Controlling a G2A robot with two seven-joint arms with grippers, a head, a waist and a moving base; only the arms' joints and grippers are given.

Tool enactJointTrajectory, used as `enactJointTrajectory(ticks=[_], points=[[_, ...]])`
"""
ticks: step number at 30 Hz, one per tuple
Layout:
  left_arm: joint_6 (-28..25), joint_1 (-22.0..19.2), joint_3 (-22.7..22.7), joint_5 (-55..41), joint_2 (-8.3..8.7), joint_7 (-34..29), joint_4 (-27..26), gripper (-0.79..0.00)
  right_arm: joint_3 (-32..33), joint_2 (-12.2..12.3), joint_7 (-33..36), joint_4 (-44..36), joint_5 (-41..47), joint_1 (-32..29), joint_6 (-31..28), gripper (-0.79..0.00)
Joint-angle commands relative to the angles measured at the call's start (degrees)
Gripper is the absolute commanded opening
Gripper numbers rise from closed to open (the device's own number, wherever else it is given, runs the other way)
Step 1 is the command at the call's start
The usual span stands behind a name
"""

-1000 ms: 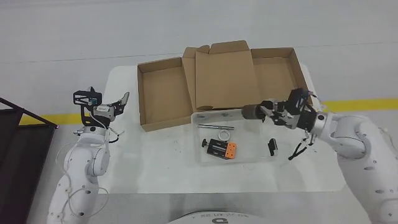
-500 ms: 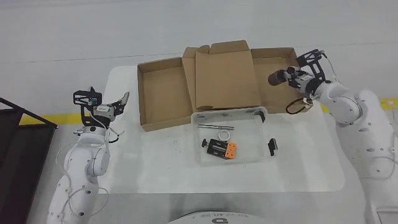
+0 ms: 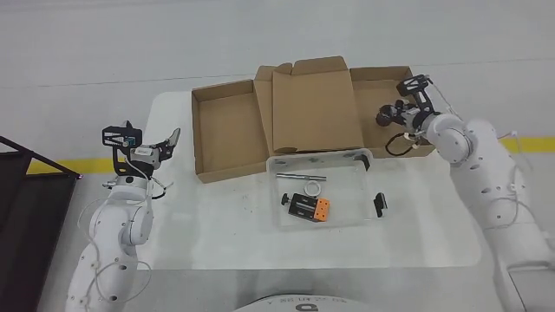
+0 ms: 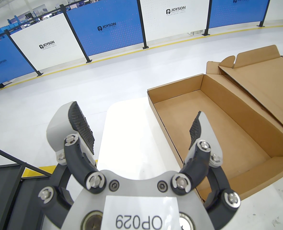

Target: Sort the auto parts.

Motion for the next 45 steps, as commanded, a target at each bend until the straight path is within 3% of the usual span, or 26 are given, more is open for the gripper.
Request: enactJointTrajectory(ticks=[1,7,13,27,30,31,32,35,36,37,43,45], points=[[0.0,0.0,0.0,0.0,0.00,0.0,0.0,0.000,1.1,0.1,-1.2,-0.5,3.0,-0.8,-2.5,0.000],[0.0,0.0,0.0,0.0,0.00,0.0,0.0,0.000,6.5,1.0,-5.3,-3.8,12.4,-5.3,-15.2,0.000],[0.0,0.0,0.0,0.0,0.00,0.0,0.0,0.000,9.7,1.8,-11.1,-5.9,20.4,-11.1,-34.4,0.000],[0.0,0.0,0.0,0.0,0.00,0.0,0.0,0.000,9.7,1.8,-11.1,-5.9,20.4,-11.1,-34.4,0.000],[-3.7,1.2,0.8,1.3,0.11,1.7,-3.4,0.000,9.7,1.8,-11.1,-5.9,20.4,-11.1,-34.4,0.000],[-4.9,2.4,1.1,2.6,0.18,2.1,-5.0,0.000,9.7,1.8,-11.1,-5.9,20.4,-11.1,-34.4,-0.409],[-5.9,3.5,1.6,3.6,0.21,2.1,-6.4,0.000,9.7,1.8,-11.1,-5.9,20.4,-11.1,-34.4,-0.511],[-9.8,5.6,4.2,8.4,0.39,0.5,-9.6,0.000,9.7,1.8,-11.1,-5.9,20.4,-11.1,-34.4,-0.493],[-10.8,6.0,5.5,10.3,0.41,0.5,-10.3,0.000,9.7,1.8,-11.1,-5.9,20.4,-11.1,-34.4,-0.613],[-11.5,6.2,6.6,11.7,0.41,0.9,-10.8,0.000,9.7,1.8,-11.1,-5.9,20.4,-11.1,-34.4,-0.785],[-11.2,6.6,7.7,11.4,0.27,2.3,-11.7,0.000,9.7,1.8,-11.1,-5.9,20.4,-11.1,-34.4,-0.782],[-11.2,6.6,7.7,11.4,0.27,2.3,-11.7,0.000,9.7,1.8,-11.1,-5.9,20.4,-11.1,-34.4,-0.594]])
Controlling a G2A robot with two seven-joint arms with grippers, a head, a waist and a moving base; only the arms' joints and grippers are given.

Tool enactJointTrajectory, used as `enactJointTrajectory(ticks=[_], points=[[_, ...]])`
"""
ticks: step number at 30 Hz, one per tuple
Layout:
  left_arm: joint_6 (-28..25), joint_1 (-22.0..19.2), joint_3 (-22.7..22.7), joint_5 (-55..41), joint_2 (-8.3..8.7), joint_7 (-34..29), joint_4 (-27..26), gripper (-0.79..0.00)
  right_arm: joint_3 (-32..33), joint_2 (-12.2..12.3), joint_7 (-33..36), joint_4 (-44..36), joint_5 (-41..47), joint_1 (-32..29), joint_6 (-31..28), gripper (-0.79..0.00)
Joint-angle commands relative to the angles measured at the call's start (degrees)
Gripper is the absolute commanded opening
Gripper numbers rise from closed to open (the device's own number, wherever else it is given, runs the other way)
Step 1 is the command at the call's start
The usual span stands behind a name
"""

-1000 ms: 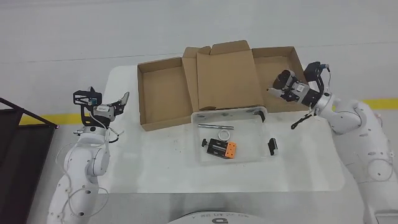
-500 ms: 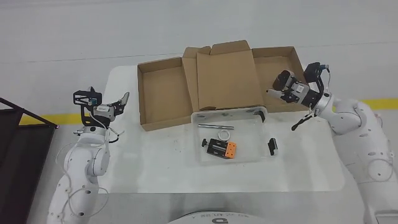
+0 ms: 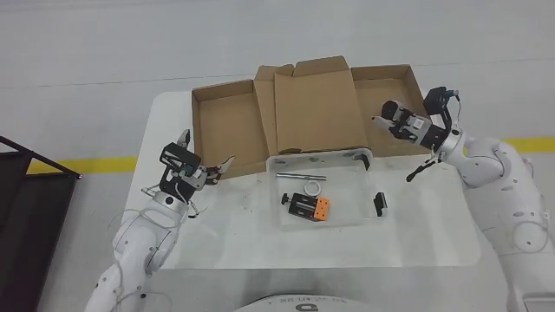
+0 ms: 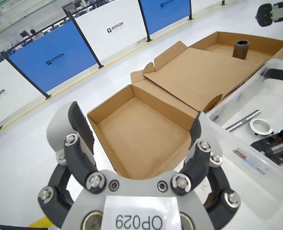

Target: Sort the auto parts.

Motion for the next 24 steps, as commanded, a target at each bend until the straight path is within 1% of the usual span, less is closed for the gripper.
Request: enactJointTrajectory(ticks=[1,4,5,6,7,11,14,16,20,22,24], points=[[0.0,0.0,0.0,0.0,0.00,0.0,0.0,0.000,0.0,0.0,0.0,0.0,0.0,0.0,-0.1,-0.511],[0.0,0.0,0.0,0.0,0.00,0.0,0.0,0.000,0.0,0.0,0.0,0.0,0.0,0.0,-0.1,-0.511],[0.1,-0.4,0.0,0.9,0.02,-0.1,-0.1,0.000,0.0,0.0,0.0,0.0,0.0,0.0,-0.1,-0.065],[0.3,-0.9,0.3,2.6,0.05,-0.4,-0.5,0.000,0.0,0.0,0.0,0.0,0.0,0.0,-0.1,0.000],[-0.1,-1.3,1.0,4.3,0.06,-0.6,-1.0,0.000,0.0,0.0,0.0,0.0,0.0,0.0,-0.1,0.000],[-5.3,-2.9,6.3,9.4,0.11,0.7,-2.9,0.000,0.0,0.0,0.0,0.0,0.0,0.0,-0.1,0.000],[-11.3,-5.0,10.3,9.9,0.07,0.8,-2.9,0.000,0.0,0.0,0.0,0.0,0.0,0.0,-0.1,0.000],[-17.6,-6.8,12.8,7.7,0.07,-0.2,-2.3,0.000,0.0,0.0,0.0,0.0,0.0,0.0,-0.1,0.000],[-31.8,-11.2,15.2,-1.1,0.22,-5.2,0.1,0.000,0.0,0.0,0.0,0.0,0.0,0.0,-0.1,0.000],[-36.9,-13.5,15.9,-4.5,0.31,-8.5,1.2,0.000,0.0,0.0,0.0,0.0,0.0,0.0,-0.1,0.000],[-39.9,-15.1,16.8,-5.8,0.40,-10.9,1.9,0.000,0.0,0.0,0.0,0.0,0.0,0.0,-0.1,0.000]])
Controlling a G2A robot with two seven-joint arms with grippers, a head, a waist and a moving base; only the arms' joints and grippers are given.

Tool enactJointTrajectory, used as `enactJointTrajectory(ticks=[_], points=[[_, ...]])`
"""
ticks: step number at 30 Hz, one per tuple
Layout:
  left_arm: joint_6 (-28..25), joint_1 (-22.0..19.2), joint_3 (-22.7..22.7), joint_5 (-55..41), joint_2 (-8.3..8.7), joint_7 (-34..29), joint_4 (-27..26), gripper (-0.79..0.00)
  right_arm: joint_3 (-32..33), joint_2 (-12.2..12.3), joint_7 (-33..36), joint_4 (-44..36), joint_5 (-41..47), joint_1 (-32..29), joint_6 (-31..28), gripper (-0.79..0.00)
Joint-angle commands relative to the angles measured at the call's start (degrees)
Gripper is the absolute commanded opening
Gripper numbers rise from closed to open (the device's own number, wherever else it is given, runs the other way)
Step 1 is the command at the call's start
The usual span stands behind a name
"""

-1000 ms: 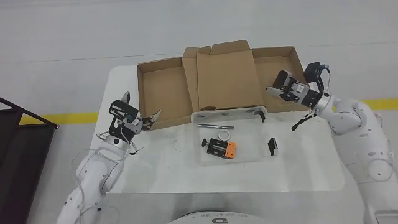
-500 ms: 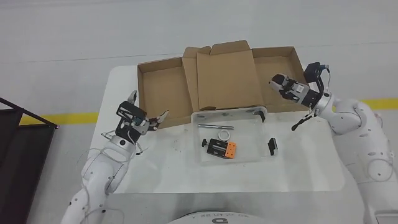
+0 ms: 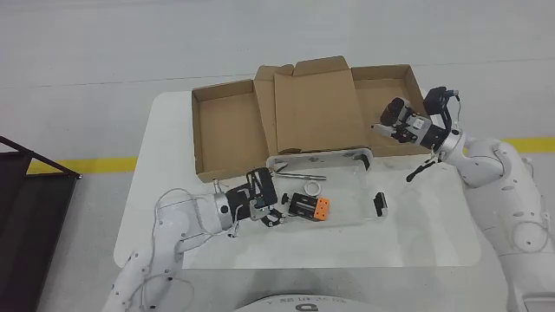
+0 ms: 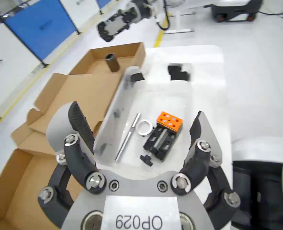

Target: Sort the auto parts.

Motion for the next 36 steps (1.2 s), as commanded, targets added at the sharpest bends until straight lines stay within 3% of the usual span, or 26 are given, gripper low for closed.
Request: enactJointTrajectory(ticks=[1,9,12,17,36], points=[[-2.7,-1.5,0.9,-0.4,0.09,-2.3,0.6,0.000,0.0,0.0,0.0,0.0,0.0,0.0,-0.1,0.000],[-1.1,-4.3,4.8,8.3,0.23,-3.6,1.8,0.000,0.0,0.0,0.0,0.0,0.0,0.0,-0.1,0.000],[5.4,-4.2,6.9,17.8,0.28,-1.0,1.4,0.000,0.0,0.0,0.0,0.0,0.0,0.0,-0.1,0.000],[11.1,-4.6,9.2,21.3,0.07,3.5,4.2,0.000,0.0,0.0,0.0,0.0,0.0,0.0,-0.1,0.000],[11.4,-10.5,13.9,20.3,-0.72,3.1,11.7,0.000,0.0,0.0,0.0,0.0,0.0,0.0,-0.1,0.000]])
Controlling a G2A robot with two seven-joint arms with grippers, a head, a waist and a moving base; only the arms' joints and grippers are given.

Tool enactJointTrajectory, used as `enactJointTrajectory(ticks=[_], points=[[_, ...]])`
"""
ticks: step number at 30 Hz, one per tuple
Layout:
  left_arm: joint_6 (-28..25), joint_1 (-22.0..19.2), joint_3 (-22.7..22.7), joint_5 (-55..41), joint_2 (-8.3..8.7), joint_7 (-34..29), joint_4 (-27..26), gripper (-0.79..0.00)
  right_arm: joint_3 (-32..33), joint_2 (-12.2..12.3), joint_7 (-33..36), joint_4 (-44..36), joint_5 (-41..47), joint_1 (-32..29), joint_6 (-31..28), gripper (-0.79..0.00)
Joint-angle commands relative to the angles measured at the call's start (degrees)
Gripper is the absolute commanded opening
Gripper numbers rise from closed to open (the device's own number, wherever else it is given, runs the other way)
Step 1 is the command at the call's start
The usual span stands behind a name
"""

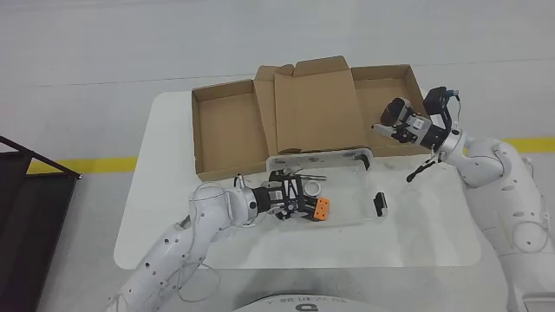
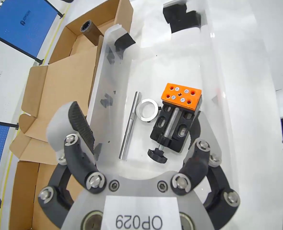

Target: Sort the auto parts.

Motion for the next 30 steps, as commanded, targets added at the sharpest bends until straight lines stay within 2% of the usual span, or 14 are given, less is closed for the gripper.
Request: enactJointTrajectory(ticks=[1,8,20,26,30], points=[[0.9,-0.9,0.8,0.5,-0.20,-0.3,1.1,0.000,0.0,0.0,0.0,0.0,0.0,0.0,-0.1,0.000],[1.5,-3.5,3.8,1.0,-0.94,-0.7,3.9,-0.105,0.0,0.0,0.0,0.0,0.0,0.0,-0.1,0.000],[-2.0,-6.7,7.1,-1.3,-1.82,-5.4,7.6,-0.117,0.0,0.0,0.0,0.0,0.0,0.0,-0.1,0.000],[-3.1,-8.6,9.6,-1.1,-2.51,-8.3,9.7,-0.071,0.0,0.0,0.0,0.0,0.0,0.0,-0.1,0.000],[-2.8,-9.5,10.9,-1.1,-2.95,-9.0,10.6,-0.077,0.0,0.0,0.0,0.0,0.0,0.0,-0.1,0.000]])
